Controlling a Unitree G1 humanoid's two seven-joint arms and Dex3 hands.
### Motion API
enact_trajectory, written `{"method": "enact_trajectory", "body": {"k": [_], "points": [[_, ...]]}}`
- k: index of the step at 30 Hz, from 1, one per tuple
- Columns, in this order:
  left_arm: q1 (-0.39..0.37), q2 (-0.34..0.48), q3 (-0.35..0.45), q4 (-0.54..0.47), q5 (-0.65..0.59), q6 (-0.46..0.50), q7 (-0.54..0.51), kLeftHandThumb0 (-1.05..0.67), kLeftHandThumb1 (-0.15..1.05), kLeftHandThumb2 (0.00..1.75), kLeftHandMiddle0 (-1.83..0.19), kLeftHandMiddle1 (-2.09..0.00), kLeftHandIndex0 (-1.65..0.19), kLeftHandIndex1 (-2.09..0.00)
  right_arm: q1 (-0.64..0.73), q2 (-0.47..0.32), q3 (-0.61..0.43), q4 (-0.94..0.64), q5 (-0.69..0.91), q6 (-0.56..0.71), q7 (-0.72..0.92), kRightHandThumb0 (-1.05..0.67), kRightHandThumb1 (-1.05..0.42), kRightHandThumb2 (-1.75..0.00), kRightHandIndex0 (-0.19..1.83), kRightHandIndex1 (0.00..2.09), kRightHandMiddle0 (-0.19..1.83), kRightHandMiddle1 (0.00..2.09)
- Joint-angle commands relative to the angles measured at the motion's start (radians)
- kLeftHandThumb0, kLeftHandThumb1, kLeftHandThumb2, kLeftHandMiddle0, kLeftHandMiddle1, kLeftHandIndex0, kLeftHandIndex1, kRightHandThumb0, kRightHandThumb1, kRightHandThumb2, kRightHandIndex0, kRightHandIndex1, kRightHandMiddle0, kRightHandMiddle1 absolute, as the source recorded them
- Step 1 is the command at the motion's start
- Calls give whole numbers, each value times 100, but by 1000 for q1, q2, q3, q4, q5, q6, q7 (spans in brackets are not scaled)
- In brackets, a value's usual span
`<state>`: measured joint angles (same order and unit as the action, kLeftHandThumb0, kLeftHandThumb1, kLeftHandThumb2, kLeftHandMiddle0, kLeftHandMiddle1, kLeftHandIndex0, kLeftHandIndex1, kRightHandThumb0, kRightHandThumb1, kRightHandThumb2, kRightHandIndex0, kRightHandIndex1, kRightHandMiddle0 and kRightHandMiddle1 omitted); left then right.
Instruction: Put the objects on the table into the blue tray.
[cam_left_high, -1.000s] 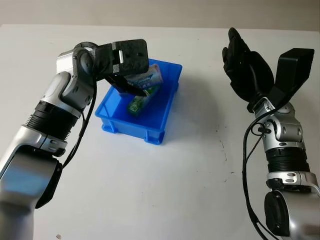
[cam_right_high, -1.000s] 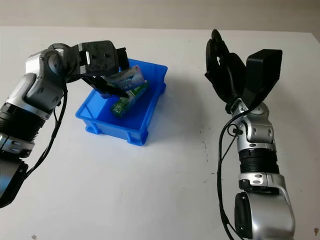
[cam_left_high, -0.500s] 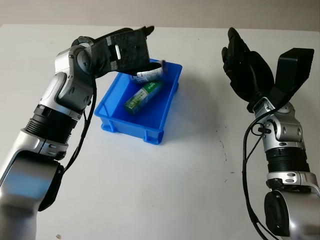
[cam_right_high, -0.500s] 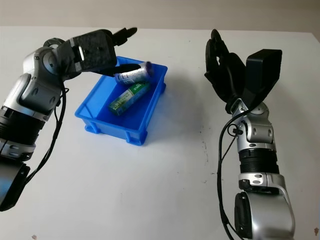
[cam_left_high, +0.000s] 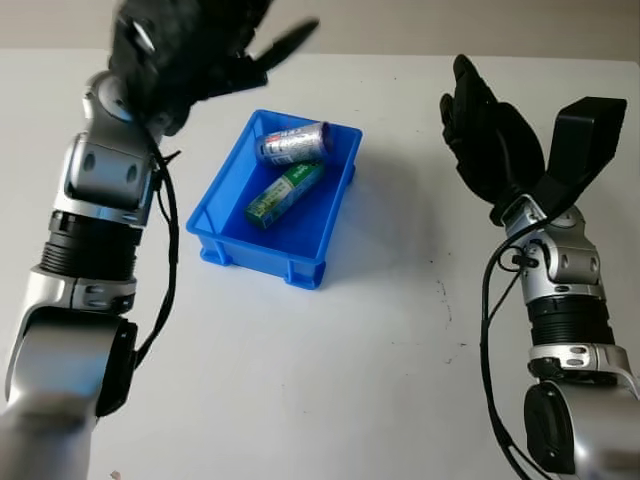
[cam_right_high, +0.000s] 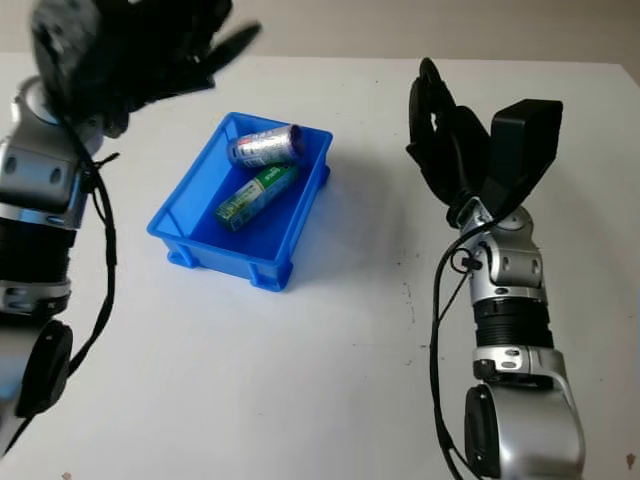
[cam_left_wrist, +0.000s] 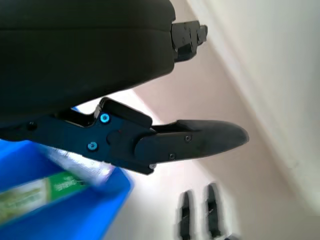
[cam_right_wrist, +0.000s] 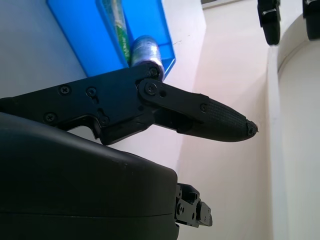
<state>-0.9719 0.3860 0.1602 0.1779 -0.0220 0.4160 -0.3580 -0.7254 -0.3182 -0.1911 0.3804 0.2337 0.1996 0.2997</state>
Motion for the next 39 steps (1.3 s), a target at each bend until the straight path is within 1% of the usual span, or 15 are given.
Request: {"method": "enact_trajectory", "body": {"k": [1,2,4,7,8,11,14,18,21,25,30,39], "points": [[71,-8,84,-31,-47,-9,51,-75,105,56,19,0,19,0,18,8,-6,-44,6,-10,-6,-76,-105,-71,-19,0,-19,0],[98,-14,117,-42,-73,-17,75,-76,105,55,19,0,19,0,19,9,-5,-52,5,-13,-9,-76,-105,-72,-19,0,-19,0],[145,-19,154,-74,-107,-24,111,-76,105,54,19,0,19,0,18,11,-6,-62,2,-16,-19,-77,-105,-73,-19,0,-19,0],[219,-15,195,-121,-141,-42,152,-76,105,56,19,0,19,0,16,14,-4,-67,-5,-18,-39,-77,-105,-74,-19,0,-19,0],[248,-4,206,-127,-145,-61,154,-75,105,56,19,0,19,0,12,16,-2,-60,-7,-21,-42,-77,-105,-74,-19,0,-19,0],[318,25,225,-114,-148,-119,149,-74,105,62,19,0,19,0,7,17,5,-41,-17,-33,-44,-78,-105,-76,-19,0,-19,0],[348,20,223,-83,-133,-132,196,-75,105,65,19,0,19,0,4,18,8,-18,-21,-52,-35,-78,-105,-76,-19,0,-19,0],[368,19,210,31,-121,-202,216,-74,105,71,19,0,19,0,-5,15,14,26,-29,-83,-18,-79,-105,-77,-19,0,-19,0],[369,11,197,114,-115,-256,220,-74,105,70,19,0,19,0,-5,15,15,47,-39,-101,-18,-78,-105,-77,-19,0,-19,0],[371,-12,177,174,-121,-319,221,-76,105,67,19,0,19,0,2,22,14,54,-37,-101,-24,-77,-105,-77,-19,0,-19,0],[368,-32,164,207,-137,-352,219,-77,105,69,19,0,19,0,11,41,7,59,-27,-96,-44,-76,-105,-76,-19,0,-19,0],[367,-40,141,210,-148,-366,215,-80,105,64,19,0,19,0,11,44,6,66,-26,-99,-47,-75,-105,-76,-19,0,-19,0]]}}
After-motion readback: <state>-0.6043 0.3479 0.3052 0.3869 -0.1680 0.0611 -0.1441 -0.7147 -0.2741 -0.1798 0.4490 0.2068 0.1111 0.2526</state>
